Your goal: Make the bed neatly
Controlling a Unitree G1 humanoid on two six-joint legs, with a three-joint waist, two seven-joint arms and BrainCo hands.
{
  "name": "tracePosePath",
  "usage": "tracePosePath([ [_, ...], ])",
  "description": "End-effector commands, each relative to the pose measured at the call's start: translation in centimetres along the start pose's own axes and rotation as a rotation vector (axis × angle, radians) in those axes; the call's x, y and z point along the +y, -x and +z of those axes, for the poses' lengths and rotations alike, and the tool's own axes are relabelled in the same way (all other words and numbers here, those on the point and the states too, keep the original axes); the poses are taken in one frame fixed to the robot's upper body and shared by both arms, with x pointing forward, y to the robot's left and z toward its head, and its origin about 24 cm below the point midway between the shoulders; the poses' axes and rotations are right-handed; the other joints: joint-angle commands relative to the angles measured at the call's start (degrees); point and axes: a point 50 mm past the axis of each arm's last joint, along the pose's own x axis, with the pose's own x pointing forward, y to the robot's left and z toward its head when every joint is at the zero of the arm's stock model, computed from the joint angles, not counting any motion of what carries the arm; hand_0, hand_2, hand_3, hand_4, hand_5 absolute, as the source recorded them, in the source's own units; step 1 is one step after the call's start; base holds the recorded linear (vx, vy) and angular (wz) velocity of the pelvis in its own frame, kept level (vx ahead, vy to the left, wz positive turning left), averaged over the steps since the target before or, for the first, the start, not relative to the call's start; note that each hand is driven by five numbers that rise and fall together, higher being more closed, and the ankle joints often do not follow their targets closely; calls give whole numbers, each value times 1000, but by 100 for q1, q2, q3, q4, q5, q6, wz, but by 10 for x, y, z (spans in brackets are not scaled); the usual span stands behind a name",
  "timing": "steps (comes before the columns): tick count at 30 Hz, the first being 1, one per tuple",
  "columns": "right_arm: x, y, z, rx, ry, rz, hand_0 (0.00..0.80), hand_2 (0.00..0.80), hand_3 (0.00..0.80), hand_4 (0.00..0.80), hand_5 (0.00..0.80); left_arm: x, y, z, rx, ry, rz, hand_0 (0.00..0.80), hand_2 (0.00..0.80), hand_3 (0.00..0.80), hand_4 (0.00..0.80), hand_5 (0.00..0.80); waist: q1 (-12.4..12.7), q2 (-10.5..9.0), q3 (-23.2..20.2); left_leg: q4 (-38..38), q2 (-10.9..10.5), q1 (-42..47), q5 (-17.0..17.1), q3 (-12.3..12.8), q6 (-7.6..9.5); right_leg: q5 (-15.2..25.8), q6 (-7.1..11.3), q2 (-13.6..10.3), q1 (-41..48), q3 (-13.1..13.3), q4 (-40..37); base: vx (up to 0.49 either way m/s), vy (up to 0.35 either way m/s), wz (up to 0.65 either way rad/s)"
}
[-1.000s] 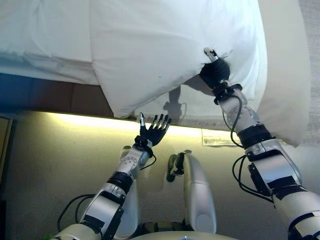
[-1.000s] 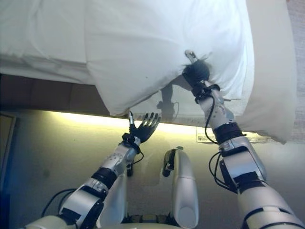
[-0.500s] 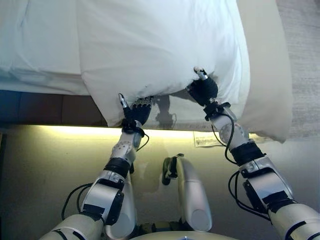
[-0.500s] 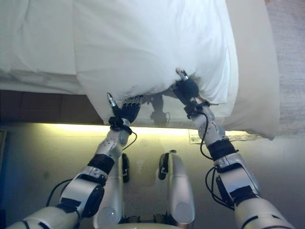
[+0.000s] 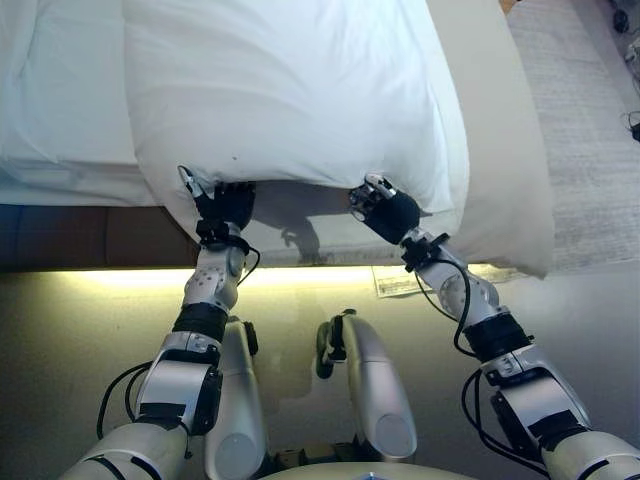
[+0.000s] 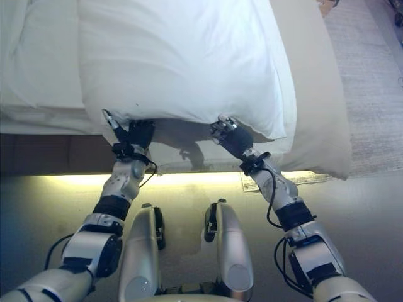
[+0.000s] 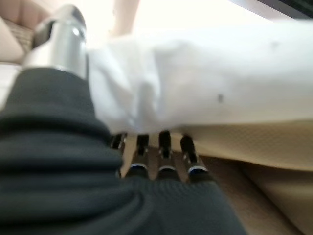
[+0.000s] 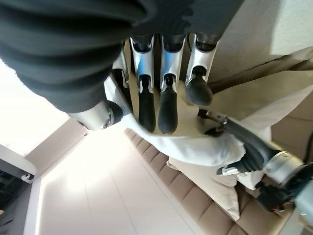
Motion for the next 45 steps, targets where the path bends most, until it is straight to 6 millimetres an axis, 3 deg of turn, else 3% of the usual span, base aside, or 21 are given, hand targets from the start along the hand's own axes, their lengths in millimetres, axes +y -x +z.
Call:
tracePosePath([
  [1, 5, 31, 0, -54, 20, 120, 800, 800, 800, 800, 800, -13, 2, 25, -114, 24, -94, 0, 0, 0, 0, 0, -56, 200, -848, -622, -168, -360, 724, -244, 136, 543, -59, -146, -195, -185, -398, 20, 42, 0],
  [3, -2, 36, -5, -10, 49, 83, 800, 800, 800, 800, 800, -11, 4, 32, -144, 18, -89, 0, 0, 0, 0, 0, -31, 209, -875, -649, -189, -336, 755, -264, 118, 552, -53, -159, -166, -184, -409, 15, 49, 2],
  [4, -5, 38, -7, 9, 54, 61, 298, 298, 298, 298, 298, -11, 6, 34, -153, 16, -90, 0, 0, 0, 0, 0, -25, 215, -888, -679, -200, -316, 772, -271, 108, 558, -50, -162, -140, -187, -433, 5, 54, 5],
  [5, -9, 41, -8, 27, 57, 35, 0, 0, 0, 0, 0, -10, 8, 38, -164, 13, -93, 0, 0, 0, 0, 0, -13, 220, -904, -713, -211, -292, 790, -277, 97, 562, -50, -164, -104, -191, -464, 7, 58, 5],
  [11, -26, 68, -24, 137, 42, -45, 0, 0, 0, 0, 0, -8, 19, 60, -225, -16, -93, 0, 0, 0, 0, 0, 12, 268, -970, -956, -270, -106, 893, -310, 55, 621, -18, -182, 90, -174, -656, 10, 79, 3],
  [16, -45, 105, -51, 233, -21, -150, 0, 0, 0, 0, 0, -6, 30, 82, -272, -37, -101, 0, 0, 0, 0, 0, -12, 329, -1047, -1273, -322, 113, 950, -311, 33, 660, 42, -188, 268, -124, -902, -26, 99, 2],
  [20, -61, 137, -70, 267, -97, -255, 0, 0, 0, 0, 0, -4, 39, 98, -304, -52, -121, 0, 0, 0, 0, 0, -48, 407, -1195, -1784, -354, 453, 1008, -258, -17, 687, 102, -154, 575, -98, -1366, -74, 97, -2],
  [22, -66, 146, -75, 270, -125, -290, 0, 0, 0, 0, 0, -5, 42, 104, -312, -55, -132, 0, 0, 0, 0, 0, -55, 447, -1250, -2149, -339, 634, 1220, -182, -15, 849, 91, -141, 734, -134, -1686, -79, 66, 4],
  [23, -67, 150, -77, 272, -135, -305, 0, 0, 0, 0, 0, -5, 42, 106, -317, -54, -139, 0, 0, 0, 0, 0, -57, 466, -1323, -2247, -359, 765, 1100, -212, -54, 734, 144, -116, 852, -85, -1767, -20, 50, 7],
  [24, -70, 156, -81, 270, -155, -323, 0, 0, 0, 0, 0, -6, 44, 109, -322, -55, -148, 0, 0, 0, 0, 0, -49, 485, -1388, -2564, -353, 940, 1284, -146, -54, 880, 134, -116, 1025, -138, -2074, -11, 53, 6],
  [32, -79, 171, -97, 250, -258, -407, 0, 0, 0, 0, 0, -24, 44, 126, -287, -83, -229, 0, 0, 0, 0, 0, 60, 614, -1976, -4143, -456, 2266, 1551, -110, -179, 1013, 345, -150, 2334, -406, -3577, 48, 39, 7],
  [39, -82, 185, -112, 279, -318, -463, 0, 0, 0, 0, 0, -42, 46, 142, -294, -119, -262, 0, 0, 0, 0, 0, 179, 756, -2502, -5354, -481, 3167, 1794, -84, -258, 1302, 420, -49, 3384, -655, -4932, 67, 16, 6],
  [45, -86, 189, -116, 261, -353, -493, 0, 0, 0, 0, 0, -66, 46, 163, -329, -170, -328, 0, 0, 0, 0, 0, 257, 883, -2749, -5900, -487, 3538, 1933, -158, -285, 1474, 466, -21, 3768, -720, -5436, 0, 16, 9],
])
